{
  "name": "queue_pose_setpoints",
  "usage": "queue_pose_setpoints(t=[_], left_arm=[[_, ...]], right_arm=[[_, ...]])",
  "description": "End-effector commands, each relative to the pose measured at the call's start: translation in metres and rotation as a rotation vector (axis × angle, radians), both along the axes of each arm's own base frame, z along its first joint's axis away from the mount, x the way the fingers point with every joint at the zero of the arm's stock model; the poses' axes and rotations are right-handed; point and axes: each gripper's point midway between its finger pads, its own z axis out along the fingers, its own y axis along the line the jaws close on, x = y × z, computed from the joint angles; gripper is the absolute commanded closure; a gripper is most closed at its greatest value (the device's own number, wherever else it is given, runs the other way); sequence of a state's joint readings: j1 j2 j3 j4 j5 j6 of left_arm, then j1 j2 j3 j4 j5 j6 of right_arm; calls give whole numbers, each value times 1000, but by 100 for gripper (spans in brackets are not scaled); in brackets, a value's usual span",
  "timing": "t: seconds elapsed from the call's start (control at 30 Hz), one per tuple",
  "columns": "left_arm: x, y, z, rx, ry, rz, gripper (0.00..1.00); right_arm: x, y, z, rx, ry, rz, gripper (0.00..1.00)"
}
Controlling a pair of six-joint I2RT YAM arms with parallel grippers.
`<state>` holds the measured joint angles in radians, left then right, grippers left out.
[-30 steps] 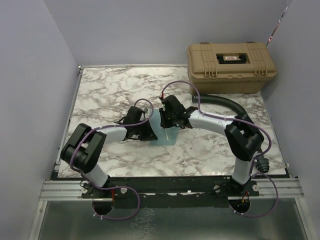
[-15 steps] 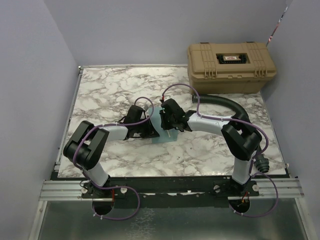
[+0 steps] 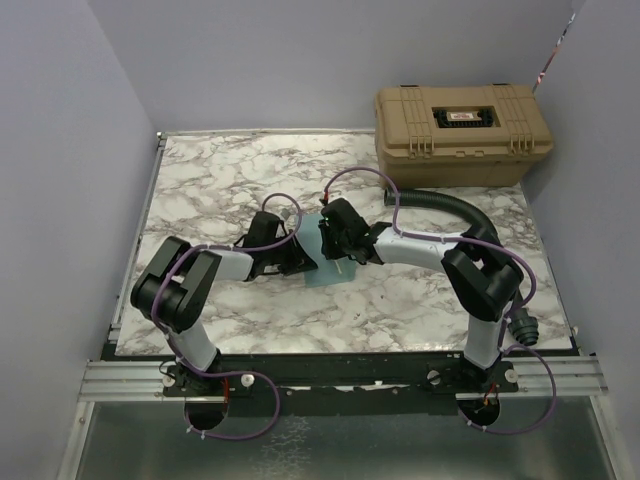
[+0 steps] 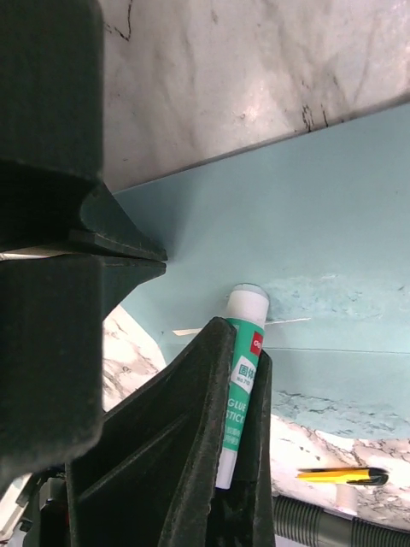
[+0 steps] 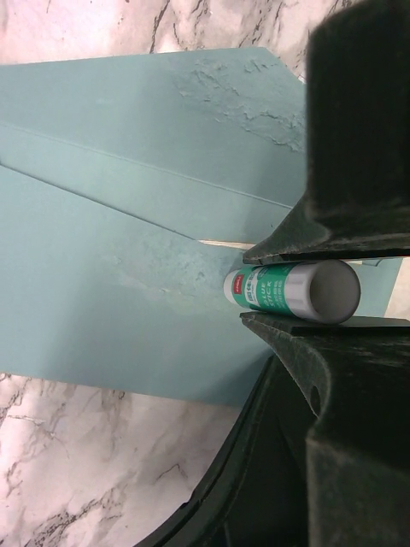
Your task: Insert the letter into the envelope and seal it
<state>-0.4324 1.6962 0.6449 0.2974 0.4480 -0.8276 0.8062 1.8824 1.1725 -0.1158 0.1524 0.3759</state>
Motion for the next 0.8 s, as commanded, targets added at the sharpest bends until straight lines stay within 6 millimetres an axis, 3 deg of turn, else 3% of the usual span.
queue_pose_setpoints(t=[0.0, 0.13, 0.4, 0.6, 0.77], left_arm=[[-33, 19, -43, 131, 154, -50, 100], [-55, 26, -49, 157, 196, -123, 100], [-65, 33, -48, 130, 239, -156, 100], [-58, 34, -46, 116, 238, -122, 100], [-45, 32, -45, 69, 262, -20, 100]], right_arm=[[-4, -18, -29, -96, 23, -53, 99], [3, -18, -33, -98, 22, -86, 99], [17, -9, -39, -107, 24, -105, 99], [25, -19, -42, -160, 30, -170, 99], [14, -29, -35, -209, 39, -141, 99]])
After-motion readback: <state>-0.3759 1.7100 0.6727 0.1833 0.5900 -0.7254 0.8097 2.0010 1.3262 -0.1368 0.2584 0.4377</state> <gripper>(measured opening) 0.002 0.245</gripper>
